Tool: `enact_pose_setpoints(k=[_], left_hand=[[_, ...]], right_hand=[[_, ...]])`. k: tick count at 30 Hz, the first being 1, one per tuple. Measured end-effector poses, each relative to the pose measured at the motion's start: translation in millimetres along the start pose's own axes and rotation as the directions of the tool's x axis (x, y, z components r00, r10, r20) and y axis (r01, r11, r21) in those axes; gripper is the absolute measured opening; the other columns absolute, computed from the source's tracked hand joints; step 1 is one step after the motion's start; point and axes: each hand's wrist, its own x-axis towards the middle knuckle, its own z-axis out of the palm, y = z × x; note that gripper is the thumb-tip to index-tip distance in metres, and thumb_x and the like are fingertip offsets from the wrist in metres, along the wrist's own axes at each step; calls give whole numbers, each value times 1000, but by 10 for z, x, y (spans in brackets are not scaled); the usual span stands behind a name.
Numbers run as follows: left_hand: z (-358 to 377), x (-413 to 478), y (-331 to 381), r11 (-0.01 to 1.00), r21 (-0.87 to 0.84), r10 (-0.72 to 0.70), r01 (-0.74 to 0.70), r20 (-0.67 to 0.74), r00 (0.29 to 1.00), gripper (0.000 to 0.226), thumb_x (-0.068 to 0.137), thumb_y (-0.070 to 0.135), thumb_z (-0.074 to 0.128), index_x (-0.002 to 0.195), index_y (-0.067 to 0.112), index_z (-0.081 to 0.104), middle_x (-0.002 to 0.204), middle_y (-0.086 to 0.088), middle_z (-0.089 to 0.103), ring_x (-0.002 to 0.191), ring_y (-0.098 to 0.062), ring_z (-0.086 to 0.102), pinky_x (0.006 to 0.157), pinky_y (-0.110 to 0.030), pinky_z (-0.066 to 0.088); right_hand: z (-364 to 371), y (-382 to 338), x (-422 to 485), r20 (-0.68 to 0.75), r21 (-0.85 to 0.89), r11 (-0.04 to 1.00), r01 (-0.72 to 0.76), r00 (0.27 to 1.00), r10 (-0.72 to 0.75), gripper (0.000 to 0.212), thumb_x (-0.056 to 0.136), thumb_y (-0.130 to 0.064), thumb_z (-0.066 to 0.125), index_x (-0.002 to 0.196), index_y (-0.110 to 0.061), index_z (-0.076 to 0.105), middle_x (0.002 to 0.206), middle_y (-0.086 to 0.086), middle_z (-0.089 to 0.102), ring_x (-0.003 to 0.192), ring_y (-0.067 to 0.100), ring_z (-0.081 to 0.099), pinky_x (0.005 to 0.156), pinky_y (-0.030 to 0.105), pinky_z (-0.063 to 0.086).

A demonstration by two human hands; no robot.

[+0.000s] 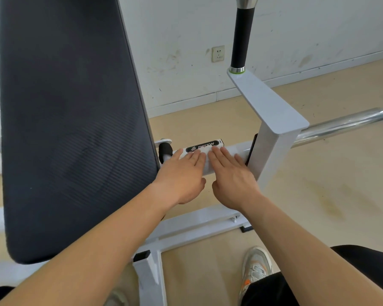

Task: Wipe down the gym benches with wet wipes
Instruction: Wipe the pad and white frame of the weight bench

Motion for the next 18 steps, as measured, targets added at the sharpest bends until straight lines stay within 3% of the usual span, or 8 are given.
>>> enact_pose_setpoints(k=[3, 6, 12, 16, 18], left_hand=[[113, -319, 14, 981, 171, -87, 89, -21, 996, 72, 105, 41, 28, 158, -1, 2, 166, -21, 7, 154, -29, 10, 125, -44, -2], [234, -425, 117, 973, 175, -144, 153, -60, 988, 72, 106, 38, 26, 156, -5, -4, 165, -25, -1, 155, -34, 3, 123, -45, -7], [493, -307, 523, 949, -116, -310, 294, -156, 938, 75, 104, 33, 31, 156, -2, -10, 164, -22, -16, 154, -32, -10, 124, -42, -6], [664, -264, 809, 808, -412, -546, 420, -259, 796, 88, 92, 36, 58, 156, -5, 14, 164, -24, 9, 154, -33, 10, 125, -42, 15], [711, -269, 877, 740, -464, -632, 488, -228, 741, 96, 88, 39, 64, 156, -6, 13, 164, -25, 8, 154, -34, 10, 124, -43, 17]], right_hand=[[31, -91, -2, 39, -31, 988, 151, 988, -150, 77, 92, -11, 44, 161, -17, 11, 169, -2, 0, 156, 17, 1, 124, 42, 0], [35, -52, -43, 44, -82, 975, 206, 978, -203, 77, 92, -13, 46, 161, -20, 12, 169, -4, 0, 156, 16, 4, 124, 44, 0], [-3, 66, -132, 73, -135, 975, 175, 983, -167, 78, 93, -13, 42, 161, -20, 4, 168, -4, -10, 155, 16, -5, 124, 40, -2], [9, -38, -72, 137, -134, 945, 298, 950, -280, 82, 95, -18, 49, 161, -19, 1, 167, -3, -13, 155, 19, -6, 124, 38, -5], [-11, -52, -2, 171, -174, 913, 370, 924, -342, 82, 98, -21, 50, 161, -20, -3, 167, -3, -17, 155, 17, -9, 125, 39, -3]])
